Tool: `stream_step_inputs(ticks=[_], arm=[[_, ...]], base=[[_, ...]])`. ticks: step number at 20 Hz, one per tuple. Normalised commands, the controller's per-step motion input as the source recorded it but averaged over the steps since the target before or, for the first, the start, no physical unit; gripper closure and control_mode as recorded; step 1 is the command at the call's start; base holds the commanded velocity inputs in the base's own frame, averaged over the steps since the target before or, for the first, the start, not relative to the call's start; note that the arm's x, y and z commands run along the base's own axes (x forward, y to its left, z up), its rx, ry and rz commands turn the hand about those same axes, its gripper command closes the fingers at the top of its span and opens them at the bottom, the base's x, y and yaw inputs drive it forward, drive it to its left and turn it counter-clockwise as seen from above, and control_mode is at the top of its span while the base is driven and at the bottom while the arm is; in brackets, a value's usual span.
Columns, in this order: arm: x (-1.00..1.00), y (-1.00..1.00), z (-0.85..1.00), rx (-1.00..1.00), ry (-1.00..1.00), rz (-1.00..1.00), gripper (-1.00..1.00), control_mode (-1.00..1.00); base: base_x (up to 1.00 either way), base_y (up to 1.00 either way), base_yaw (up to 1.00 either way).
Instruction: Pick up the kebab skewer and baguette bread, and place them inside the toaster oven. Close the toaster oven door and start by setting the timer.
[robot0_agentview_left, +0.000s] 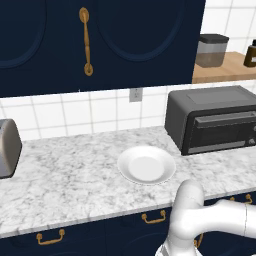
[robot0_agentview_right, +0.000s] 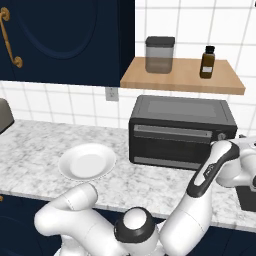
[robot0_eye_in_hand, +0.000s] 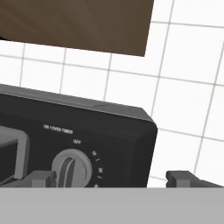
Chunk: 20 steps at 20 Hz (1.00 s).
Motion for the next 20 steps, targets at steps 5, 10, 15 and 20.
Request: stream_step_inputs(ticks=[5, 10, 15, 20], arm=[[0.08, 0.07, 0.00, 0.04, 0.00, -0.03, -1.00, -1.00], [0.07, 0.13, 0.00, 0.04, 0.00, -0.02, -1.00, -1.00], [0.13, 0.04, 0.00, 0.03, -0.01, -0.01, -1.00, -1.00], [0.15, 0.00, 0.00, 0.02, -0.03, 0.00, -1.00, -1.00]], base=[[0.00, 0.00, 0.00], [0.00, 0.00, 0.00], [0.00, 0.00, 0.00], [0.00, 0.00, 0.00]])
